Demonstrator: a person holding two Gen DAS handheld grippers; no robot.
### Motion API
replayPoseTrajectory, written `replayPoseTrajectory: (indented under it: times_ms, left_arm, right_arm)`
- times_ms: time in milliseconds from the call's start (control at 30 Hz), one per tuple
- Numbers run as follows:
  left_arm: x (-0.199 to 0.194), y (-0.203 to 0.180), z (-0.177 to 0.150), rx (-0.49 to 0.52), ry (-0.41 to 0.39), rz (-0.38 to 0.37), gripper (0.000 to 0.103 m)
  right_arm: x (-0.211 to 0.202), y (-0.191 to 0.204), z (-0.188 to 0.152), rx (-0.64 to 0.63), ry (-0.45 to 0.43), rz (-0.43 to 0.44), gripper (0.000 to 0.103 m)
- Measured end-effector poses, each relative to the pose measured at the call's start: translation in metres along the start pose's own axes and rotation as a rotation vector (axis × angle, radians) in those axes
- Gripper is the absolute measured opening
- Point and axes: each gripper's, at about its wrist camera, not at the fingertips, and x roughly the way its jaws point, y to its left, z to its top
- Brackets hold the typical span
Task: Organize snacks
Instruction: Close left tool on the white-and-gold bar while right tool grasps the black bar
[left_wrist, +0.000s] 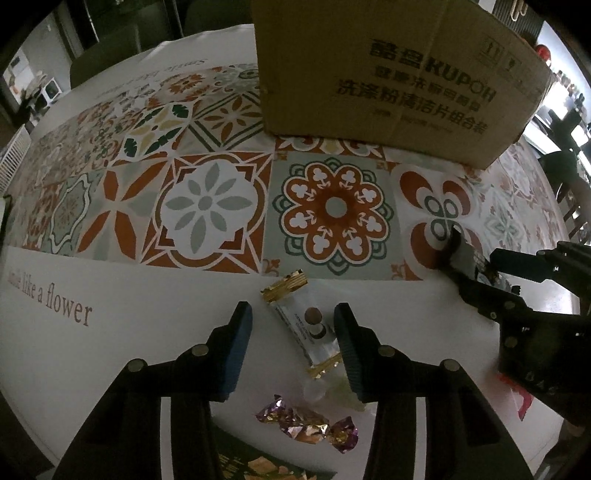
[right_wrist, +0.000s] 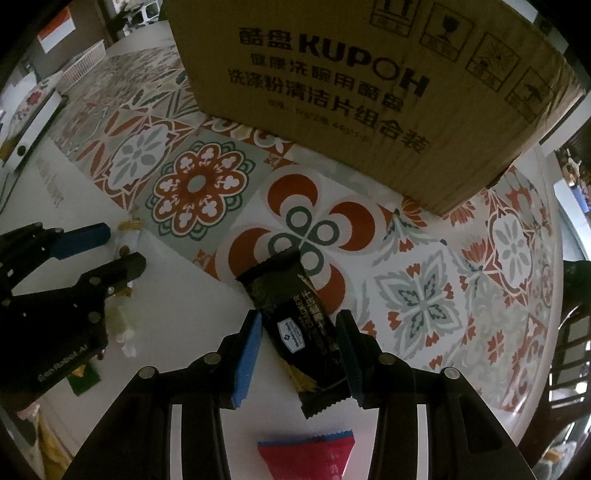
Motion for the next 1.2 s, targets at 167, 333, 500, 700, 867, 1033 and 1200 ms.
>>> replayPoseTrajectory:
  times_ms: [167, 333, 500, 700, 867, 1033, 1200]
  left_arm:
    - [-0.002, 0.008, -0.002, -0.031, -0.019, 0.007, 0.019]
    - [-0.003, 0.011, -0.001, -0.028, -0.020, -0.034, 0.019]
    - [-0.004, 0.010, -0.001, -0.022, -0.025, -0.062, 0.019]
    - [-0.011, 0.003, -0.004, 0.010, -0.040, -0.082, 0.019]
    - [-0.012, 0.000, -0.003, 0.022, -0.044, -0.087, 0.019]
    - [-0.014, -0.002, -0.003, 0.036, -0.050, -0.095, 0.019]
    - [-0.015, -0.005, -0.001, 0.046, -0.055, -0.105, 0.019]
  right_arm:
    - [-0.002, 0.005, -0.002, 0.003, -0.009, -0.028, 0.038]
    - [-0.004, 0.009, -0.005, 0.019, -0.024, -0.032, 0.036]
    - [-0.008, 0.012, -0.005, 0.045, -0.035, 0.007, 0.034]
    - [-0.014, 0.013, 0.001, 0.070, -0.060, 0.048, 0.012]
    - [-0.007, 0.012, 0.001, 0.088, -0.045, 0.061, 0.012]
    - [-0.008, 0.008, 0.001, 0.097, -0.056, 0.080, 0.019]
    - [-0.006, 0.004, 0.000, 0.106, -0.051, 0.056, 0.050]
